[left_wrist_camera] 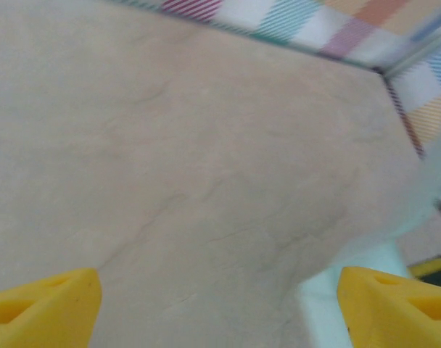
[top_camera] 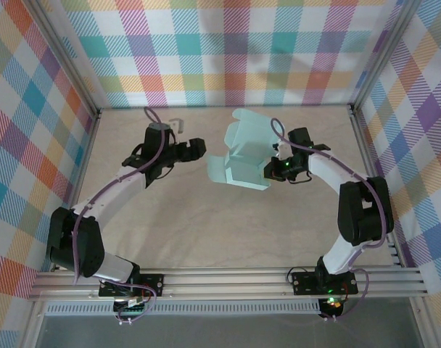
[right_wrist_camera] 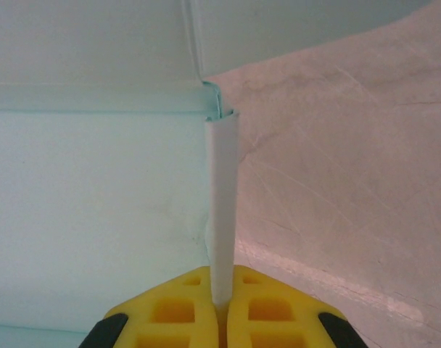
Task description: Fold the paper box
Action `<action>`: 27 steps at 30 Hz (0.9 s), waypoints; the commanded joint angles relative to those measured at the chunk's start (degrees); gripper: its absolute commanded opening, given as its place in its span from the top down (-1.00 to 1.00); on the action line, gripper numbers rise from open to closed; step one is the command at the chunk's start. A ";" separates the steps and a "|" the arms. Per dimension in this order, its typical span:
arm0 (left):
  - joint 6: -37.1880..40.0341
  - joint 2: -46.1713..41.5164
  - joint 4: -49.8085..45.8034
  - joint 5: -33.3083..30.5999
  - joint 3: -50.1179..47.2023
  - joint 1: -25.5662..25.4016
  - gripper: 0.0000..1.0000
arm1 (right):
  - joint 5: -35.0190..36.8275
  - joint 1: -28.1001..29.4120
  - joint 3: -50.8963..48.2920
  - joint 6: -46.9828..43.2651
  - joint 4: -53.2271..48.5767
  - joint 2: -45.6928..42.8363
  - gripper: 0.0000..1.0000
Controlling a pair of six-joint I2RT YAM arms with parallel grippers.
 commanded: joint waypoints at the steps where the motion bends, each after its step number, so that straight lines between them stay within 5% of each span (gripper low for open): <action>1: -6.74 0.84 -0.41 0.32 -1.73 0.35 -0.65 | -0.42 -0.66 -0.78 2.04 3.33 -2.99 0.96; 8: -13.81 3.48 3.74 7.01 -3.27 -1.75 -0.52 | 1.84 -1.13 -0.65 3.07 4.13 -3.02 0.95; 17: -17.25 3.98 6.53 11.90 -1.72 -5.91 0.17 | 3.76 -1.13 -0.17 2.66 3.83 -1.94 0.96; 27: -19.65 7.59 7.10 15.68 1.73 -8.81 0.32 | 5.44 -0.95 -0.01 2.65 3.32 -1.10 0.97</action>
